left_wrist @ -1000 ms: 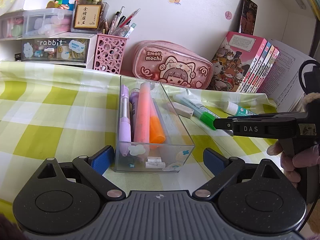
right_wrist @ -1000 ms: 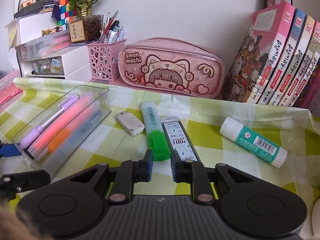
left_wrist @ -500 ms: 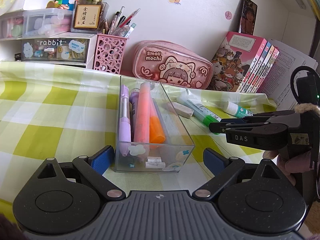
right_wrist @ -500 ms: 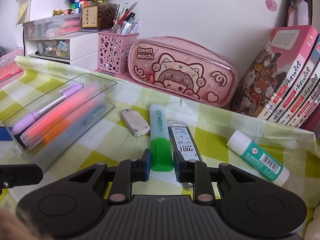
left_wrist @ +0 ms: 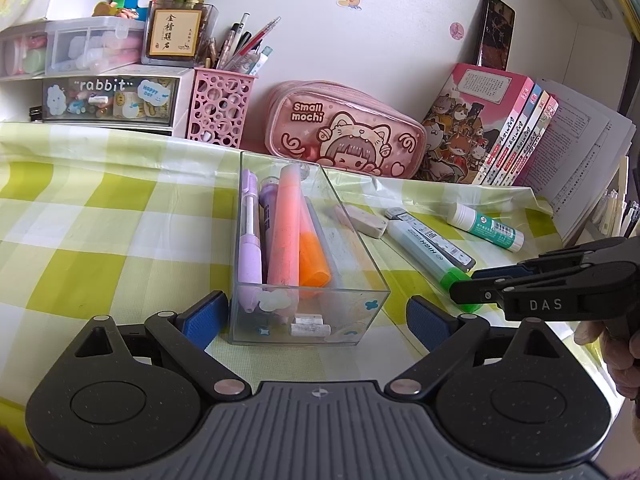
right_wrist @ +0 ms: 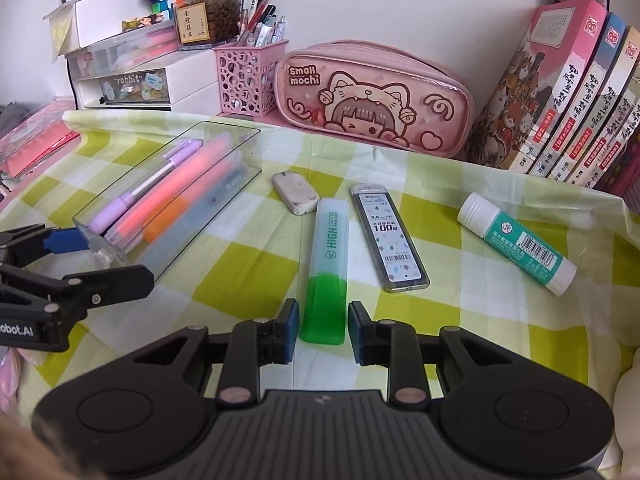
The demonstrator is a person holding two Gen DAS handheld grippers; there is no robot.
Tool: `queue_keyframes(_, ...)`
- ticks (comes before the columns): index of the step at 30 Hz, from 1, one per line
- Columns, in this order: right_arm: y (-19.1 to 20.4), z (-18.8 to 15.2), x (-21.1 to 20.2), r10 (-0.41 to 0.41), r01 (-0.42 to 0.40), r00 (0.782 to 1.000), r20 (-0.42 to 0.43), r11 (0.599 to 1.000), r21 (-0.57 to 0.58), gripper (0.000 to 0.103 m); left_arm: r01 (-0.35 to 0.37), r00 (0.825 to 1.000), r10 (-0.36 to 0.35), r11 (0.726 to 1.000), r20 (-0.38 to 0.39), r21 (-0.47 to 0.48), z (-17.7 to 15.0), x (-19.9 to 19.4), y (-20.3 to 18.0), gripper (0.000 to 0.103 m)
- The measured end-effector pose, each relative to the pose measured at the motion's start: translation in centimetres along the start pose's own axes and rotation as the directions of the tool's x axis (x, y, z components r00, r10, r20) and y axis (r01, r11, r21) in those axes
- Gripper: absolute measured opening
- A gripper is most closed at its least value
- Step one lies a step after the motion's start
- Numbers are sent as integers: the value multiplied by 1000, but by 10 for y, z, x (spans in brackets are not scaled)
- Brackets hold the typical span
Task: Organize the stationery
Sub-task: 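Grasp the green-capped highlighter with the right gripper and lift it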
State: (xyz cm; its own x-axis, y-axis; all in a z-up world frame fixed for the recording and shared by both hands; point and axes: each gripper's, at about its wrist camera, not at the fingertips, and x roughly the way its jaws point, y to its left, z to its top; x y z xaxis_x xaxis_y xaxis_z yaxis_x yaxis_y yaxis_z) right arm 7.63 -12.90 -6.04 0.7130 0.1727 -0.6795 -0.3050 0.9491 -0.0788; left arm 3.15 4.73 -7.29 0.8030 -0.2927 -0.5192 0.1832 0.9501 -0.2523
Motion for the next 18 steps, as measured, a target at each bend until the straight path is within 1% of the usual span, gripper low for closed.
queue_keyframes(4, -2, 14, 17, -7, 7, 1000, -25, 1000, 18, 53, 0, 1000, 0, 1000, 0, 0, 0, 0, 0, 92)
queue_keyframes(6, -2, 19, 22, -8, 9, 1000, -25, 1000, 15, 54, 0, 1000, 0, 1000, 0, 0, 0, 0, -1, 92)
queue_keyframes(11, -5, 23, 29, -6, 6, 1000, -17, 999, 32, 54, 0, 1000, 0, 1000, 0, 0, 0, 0, 0, 92)
queue_keyframes(14, -5, 22, 29, -1, 1, 1000, -10, 999, 42, 53, 1, 1000, -1, 1000, 0, 0, 0, 0, 0, 92)
queue_keyframes(15, -4, 22, 28, 5, -4, 1000, -6, 999, 44, 49, 0, 1000, 0, 1000, 0, 0, 0, 0, 0, 92)
queue_keyframes(18, -4, 21, 27, 2, -2, 1000, -4, 998, 67, 49, 1, 1000, -1, 1000, 0, 0, 0, 0, 0, 92)
